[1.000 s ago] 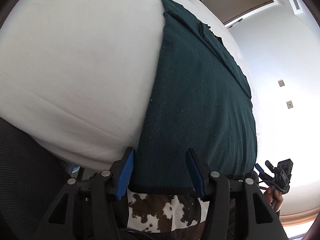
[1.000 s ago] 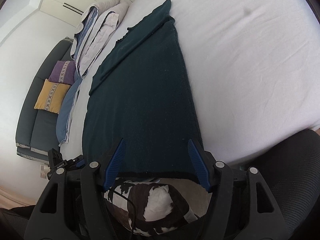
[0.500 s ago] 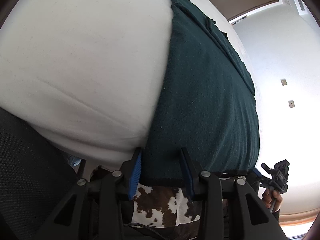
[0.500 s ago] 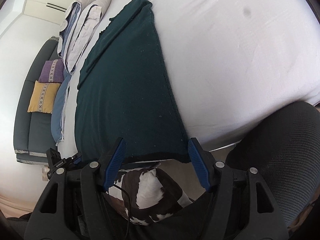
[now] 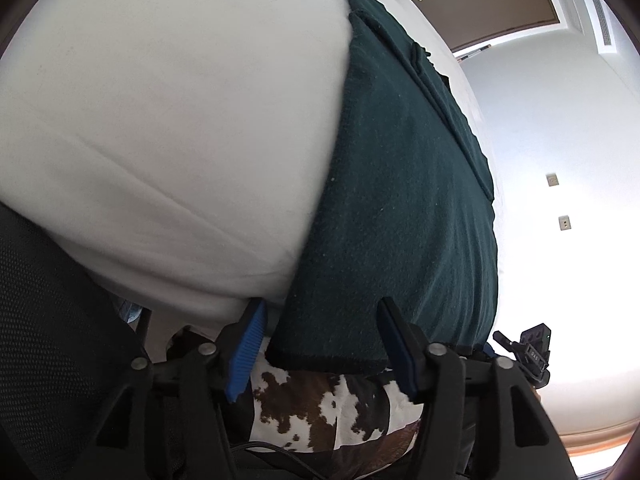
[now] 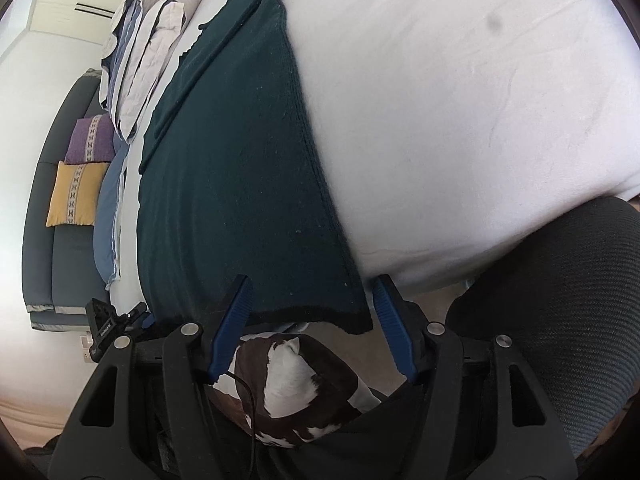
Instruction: Fold small clothes
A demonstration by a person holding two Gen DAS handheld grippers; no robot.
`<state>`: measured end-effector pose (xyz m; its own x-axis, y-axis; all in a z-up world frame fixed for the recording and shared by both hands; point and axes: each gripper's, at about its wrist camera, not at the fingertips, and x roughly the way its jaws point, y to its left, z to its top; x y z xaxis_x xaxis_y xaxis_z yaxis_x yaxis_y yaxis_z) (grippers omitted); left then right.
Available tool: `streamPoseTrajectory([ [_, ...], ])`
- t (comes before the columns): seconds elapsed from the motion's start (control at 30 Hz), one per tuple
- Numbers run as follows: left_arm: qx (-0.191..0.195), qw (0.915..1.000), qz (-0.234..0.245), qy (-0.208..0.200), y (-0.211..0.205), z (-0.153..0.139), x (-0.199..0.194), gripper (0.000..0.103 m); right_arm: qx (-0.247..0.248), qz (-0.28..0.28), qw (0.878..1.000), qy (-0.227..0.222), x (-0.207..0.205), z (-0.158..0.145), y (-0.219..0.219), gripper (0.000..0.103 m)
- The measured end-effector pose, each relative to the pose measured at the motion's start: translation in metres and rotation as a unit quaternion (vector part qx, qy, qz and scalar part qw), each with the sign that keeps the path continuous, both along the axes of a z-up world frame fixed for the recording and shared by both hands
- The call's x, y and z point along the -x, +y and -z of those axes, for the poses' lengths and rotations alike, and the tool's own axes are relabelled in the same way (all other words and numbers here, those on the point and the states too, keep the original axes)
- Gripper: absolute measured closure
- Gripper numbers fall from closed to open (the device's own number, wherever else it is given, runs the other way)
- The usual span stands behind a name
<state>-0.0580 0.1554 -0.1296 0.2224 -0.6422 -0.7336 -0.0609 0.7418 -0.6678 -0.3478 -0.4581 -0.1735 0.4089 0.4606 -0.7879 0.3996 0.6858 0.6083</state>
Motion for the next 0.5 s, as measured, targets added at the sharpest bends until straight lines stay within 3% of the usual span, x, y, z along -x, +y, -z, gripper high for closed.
streamPoseTrajectory([
  [0.1, -0.015, 0.9999, -0.004, 0.005, 0.005, 0.001, 0.003, 0.072, -0.005, -0.003, 1.000, -0.002, 0.000, 0.001, -0.002, 0.057],
  [0.13, -0.018, 0.9998, -0.004, 0.007, 0.005, 0.002, 0.002, 0.077, -0.009, -0.004, 1.000, 0.000, 0.001, 0.002, -0.002, 0.068],
  [0.2, -0.020, 0.9997, -0.001, 0.012, 0.005, 0.002, 0.003, 0.081, -0.014, -0.003, 1.000, 0.001, 0.005, 0.004, -0.001, 0.074],
  [0.27, -0.022, 0.9997, 0.000, 0.012, 0.004, 0.000, 0.004, 0.088, -0.016, 0.002, 1.000, -0.002, 0.009, 0.005, -0.002, 0.086],
  [0.33, -0.022, 0.9997, -0.002, 0.011, 0.004, -0.001, 0.005, 0.095, -0.019, 0.010, 1.000, -0.008, 0.012, 0.004, -0.004, 0.093],
  [0.5, -0.034, 0.9993, -0.008, -0.012, 0.003, -0.010, 0.010, 0.097, -0.009, 0.016, 0.999, -0.030, 0.017, -0.003, -0.003, 0.096],
])
